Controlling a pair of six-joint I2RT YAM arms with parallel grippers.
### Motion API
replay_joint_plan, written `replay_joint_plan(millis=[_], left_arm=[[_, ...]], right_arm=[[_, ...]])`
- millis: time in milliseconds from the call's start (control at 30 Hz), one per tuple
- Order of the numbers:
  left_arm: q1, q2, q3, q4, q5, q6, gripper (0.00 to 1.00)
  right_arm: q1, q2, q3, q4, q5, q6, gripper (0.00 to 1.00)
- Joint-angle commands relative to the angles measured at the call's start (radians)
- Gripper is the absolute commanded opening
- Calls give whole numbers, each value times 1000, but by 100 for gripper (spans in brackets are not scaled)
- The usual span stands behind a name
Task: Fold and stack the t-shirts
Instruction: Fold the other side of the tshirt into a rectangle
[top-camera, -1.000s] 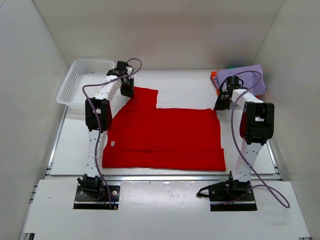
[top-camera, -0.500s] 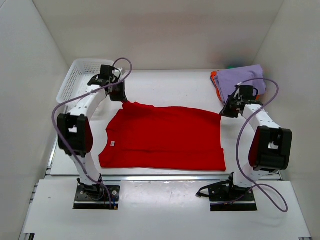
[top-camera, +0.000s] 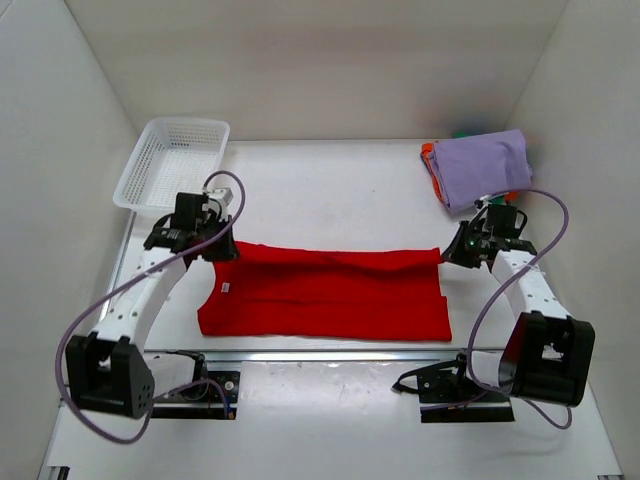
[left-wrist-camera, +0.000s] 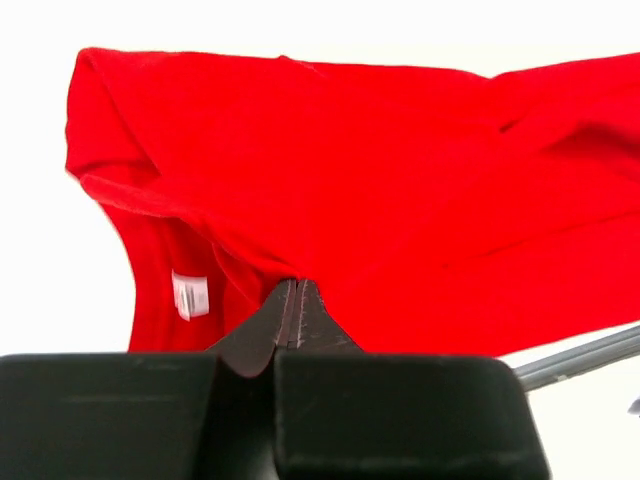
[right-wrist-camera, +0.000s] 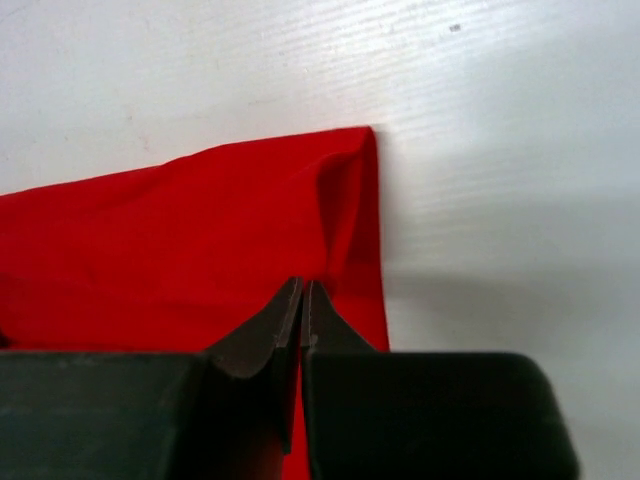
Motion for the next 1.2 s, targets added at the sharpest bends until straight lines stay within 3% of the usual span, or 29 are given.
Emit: replay_joint_plan(millis=[0,300,567,600,633,667,767,800,867,900,1000,1100,1167], left_arm=[[7,-120,-69,-10,-21,-12,0],[-7,-268,-221,-15,-10,-33,0],[-36,-285,-244,-6,-1,-58,1],[-36,-288,-242,-10,9,-61,13],[-36,-298,-244,-9,19,-70,29],[-30,-305,-235,-7,25,-73,32],[-15,-346,-213,-13,-4,-79,42],[-1,-351,-198,-17,-17,-87,44],[-3,-335,-180,-35,-8,-84,40],[-3,-316,-170,-36,-14,-82,38],[-55,-254,-187,2,-15,-116,28],[-101,-170,-227,97,-46,-193,23],[-119,-98,-242,169,-46,-225,20]], right_arm=[[-19,-75,-29,-21,-6,-29,0],[-42,-183,-127,-75,11,-53,0],[-50,-227,-166,-109,49,-50,0],[-53,-226,-169,-122,63,-55,0],[-57,-229,-163,-133,68,-61,2],[-64,-227,-157,-141,74,-60,6],[-68,-253,-132,-135,98,-53,30],[-70,-260,-118,-132,94,-44,35],[-39,-244,-82,-136,86,-38,49],[-25,-225,-57,-121,80,-34,50],[71,-139,-3,-74,56,-37,44],[139,2,35,-35,27,-35,14],[147,85,53,3,-18,-37,1]])
